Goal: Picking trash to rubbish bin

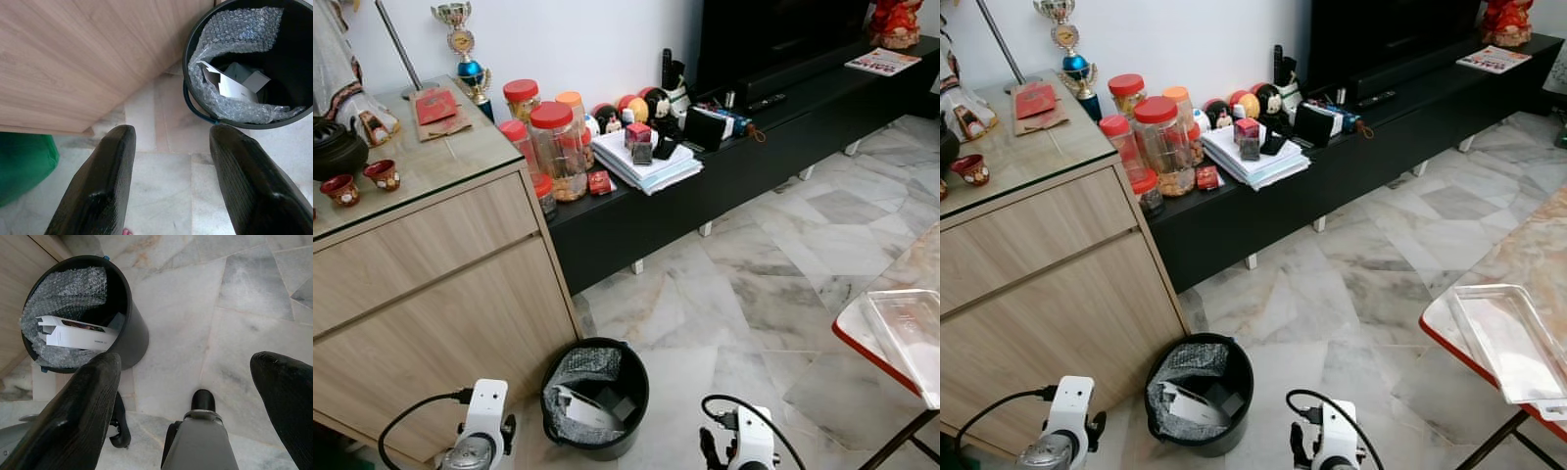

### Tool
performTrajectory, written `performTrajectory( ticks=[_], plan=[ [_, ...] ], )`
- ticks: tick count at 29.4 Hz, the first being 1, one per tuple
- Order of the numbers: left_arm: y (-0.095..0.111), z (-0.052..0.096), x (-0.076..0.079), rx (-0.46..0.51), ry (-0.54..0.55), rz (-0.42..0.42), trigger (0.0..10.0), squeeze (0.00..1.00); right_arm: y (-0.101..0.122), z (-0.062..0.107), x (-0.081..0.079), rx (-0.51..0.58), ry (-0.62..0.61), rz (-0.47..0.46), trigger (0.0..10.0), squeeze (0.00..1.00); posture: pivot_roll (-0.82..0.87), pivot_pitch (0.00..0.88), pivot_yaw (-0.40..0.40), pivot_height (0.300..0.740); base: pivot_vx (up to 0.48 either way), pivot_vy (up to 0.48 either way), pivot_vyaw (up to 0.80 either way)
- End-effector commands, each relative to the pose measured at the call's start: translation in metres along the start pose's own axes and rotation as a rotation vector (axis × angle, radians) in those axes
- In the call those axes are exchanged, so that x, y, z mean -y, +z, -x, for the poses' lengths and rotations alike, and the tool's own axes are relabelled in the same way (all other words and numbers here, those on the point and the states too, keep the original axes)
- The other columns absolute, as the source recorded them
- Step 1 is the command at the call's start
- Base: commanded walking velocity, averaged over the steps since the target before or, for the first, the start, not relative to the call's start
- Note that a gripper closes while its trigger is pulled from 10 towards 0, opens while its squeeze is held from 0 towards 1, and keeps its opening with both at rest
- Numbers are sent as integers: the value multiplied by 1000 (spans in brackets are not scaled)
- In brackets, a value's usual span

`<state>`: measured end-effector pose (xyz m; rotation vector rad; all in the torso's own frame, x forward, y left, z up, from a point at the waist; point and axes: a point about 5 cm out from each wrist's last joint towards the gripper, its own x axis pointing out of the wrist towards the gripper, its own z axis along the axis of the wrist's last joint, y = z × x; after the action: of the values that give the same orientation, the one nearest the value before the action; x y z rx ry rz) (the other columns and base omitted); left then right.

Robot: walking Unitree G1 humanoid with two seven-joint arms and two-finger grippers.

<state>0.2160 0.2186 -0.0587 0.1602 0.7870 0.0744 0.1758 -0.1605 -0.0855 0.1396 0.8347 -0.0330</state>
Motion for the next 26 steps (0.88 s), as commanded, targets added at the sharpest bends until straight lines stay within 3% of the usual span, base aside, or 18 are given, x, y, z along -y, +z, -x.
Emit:
performTrajectory(
  ticks=[1, 26],
  plan=[
    [-5, 1, -6, -20, 12, -3, 10000, 0, 2, -1, -2, 9, 5, 0, 10000, 0, -99, 0, 101, 740, 0, 0, 0],
    [-8, 2, -5, -18, 26, 33, 10000, 0, 11, -2, 3, 42, 1, 15, 10000, 0, -88, 0, 69, 740, -291, 0, 0]
  ],
)
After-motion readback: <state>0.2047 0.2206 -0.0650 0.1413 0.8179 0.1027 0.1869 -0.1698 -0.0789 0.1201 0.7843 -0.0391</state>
